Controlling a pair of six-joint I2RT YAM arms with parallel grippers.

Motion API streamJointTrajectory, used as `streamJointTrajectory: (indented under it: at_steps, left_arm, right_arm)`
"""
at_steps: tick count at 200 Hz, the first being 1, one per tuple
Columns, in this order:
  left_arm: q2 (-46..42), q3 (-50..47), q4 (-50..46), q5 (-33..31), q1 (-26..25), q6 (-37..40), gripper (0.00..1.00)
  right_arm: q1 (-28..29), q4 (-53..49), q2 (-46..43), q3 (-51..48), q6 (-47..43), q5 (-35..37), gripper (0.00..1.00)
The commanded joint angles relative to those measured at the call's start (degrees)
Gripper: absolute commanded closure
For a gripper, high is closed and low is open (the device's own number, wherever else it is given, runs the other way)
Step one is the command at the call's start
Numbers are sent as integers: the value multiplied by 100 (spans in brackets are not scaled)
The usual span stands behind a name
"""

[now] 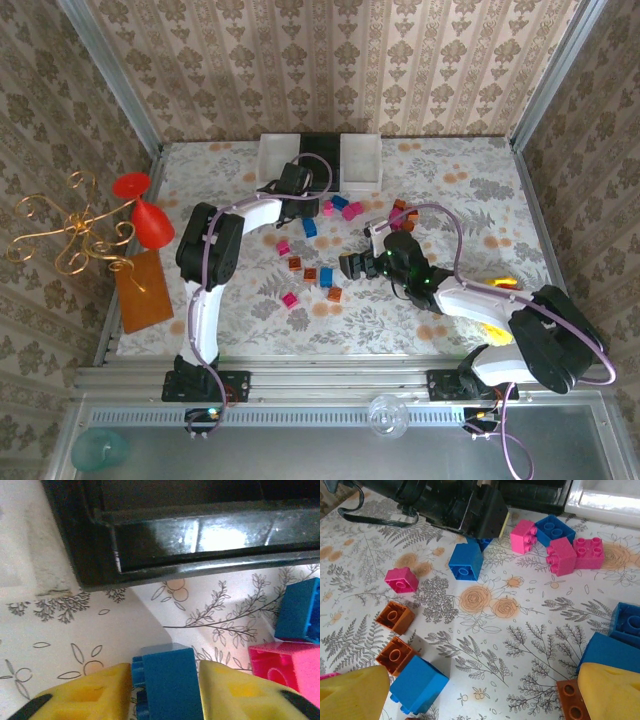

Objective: Sort the legos into containers by color
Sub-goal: Pick up the lego from the top-center of the table.

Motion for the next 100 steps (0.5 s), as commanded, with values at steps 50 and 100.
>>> streamJointTrajectory:
  at_steps: [50,100]
  left_arm:
    - [-1243,-1039,852,-1007,33,197,78]
    - [-1598,-917,870,-1254,469,402,78]
  right_arm:
    - [25,106,112,27,-16,157,2]
    - [25,91,0,-16,-36,254,2]
